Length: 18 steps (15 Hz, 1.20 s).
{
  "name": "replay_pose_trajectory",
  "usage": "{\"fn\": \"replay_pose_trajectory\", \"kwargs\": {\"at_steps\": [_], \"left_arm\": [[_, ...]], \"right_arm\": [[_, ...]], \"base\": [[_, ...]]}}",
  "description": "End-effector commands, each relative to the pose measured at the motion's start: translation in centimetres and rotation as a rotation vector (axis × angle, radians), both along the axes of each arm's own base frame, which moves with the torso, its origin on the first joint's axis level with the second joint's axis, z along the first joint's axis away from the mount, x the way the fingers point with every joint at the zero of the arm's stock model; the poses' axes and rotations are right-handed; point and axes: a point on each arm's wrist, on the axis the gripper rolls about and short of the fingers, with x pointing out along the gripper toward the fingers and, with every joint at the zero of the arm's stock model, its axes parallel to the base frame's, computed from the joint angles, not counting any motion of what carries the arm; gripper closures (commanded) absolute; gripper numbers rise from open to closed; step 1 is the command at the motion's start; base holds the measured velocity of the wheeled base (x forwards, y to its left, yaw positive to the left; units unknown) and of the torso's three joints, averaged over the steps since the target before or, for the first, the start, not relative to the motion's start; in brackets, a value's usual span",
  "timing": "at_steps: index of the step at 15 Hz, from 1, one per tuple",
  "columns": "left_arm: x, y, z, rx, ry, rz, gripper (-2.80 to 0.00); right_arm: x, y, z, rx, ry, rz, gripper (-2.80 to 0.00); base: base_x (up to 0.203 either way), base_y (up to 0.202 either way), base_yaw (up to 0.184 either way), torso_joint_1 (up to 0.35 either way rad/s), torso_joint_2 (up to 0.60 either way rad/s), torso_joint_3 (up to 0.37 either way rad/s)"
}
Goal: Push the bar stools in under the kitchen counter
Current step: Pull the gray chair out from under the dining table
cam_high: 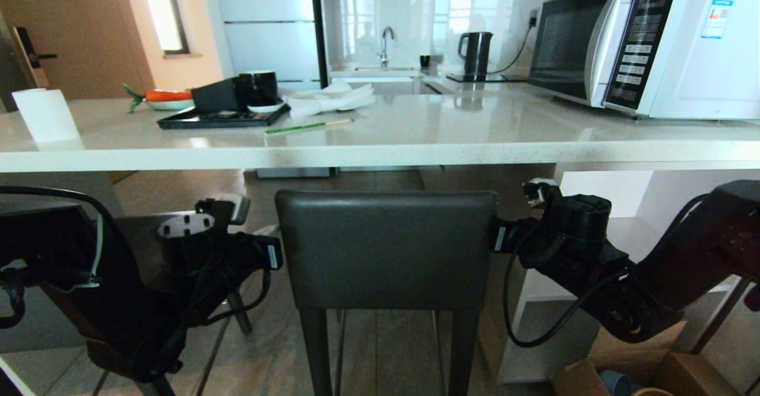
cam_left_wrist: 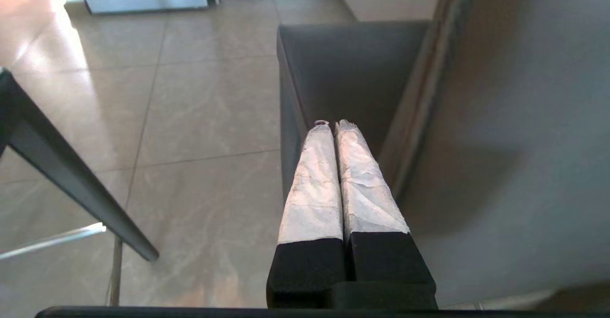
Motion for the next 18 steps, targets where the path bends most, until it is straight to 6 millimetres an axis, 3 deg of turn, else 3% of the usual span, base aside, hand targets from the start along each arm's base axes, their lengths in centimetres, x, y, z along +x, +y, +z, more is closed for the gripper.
{"fn": "replay_pose_trajectory", "kwargs": {"at_steps": [1,8,14,18], "left_arm": [[0.5,-0.2,0.2,-0.007,-0.020,0.001,0.00],[1.1,0.0,-0.5,-0.003,-0.009,0.010,0.00],[0.4,-1.3,-0.4,-0.008,-0.002,-0.029,0.00],[0.0,-0.8,-0.6,-0.005,0.013,-0.016,0.00]], "right_arm": [[0.5,0.0,-0.7,-0.002,0.007,0.007,0.00],[1.8,0.3,-1.8,-0.008,0.012,0.010,0.00],[0.4,2.5,-1.2,-0.008,-0.065,0.128,0.00],[0.4,1.4,-1.6,-0.011,-0.054,0.095,0.00]], "base": [[0.000,0.000,0.000,0.000,0.00,0.000],[0.000,0.000,0.000,0.000,0.00,0.000],[0.000,0.000,0.000,0.000,0.00,0.000],[0.000,0.000,0.000,0.000,0.00,0.000]]}}
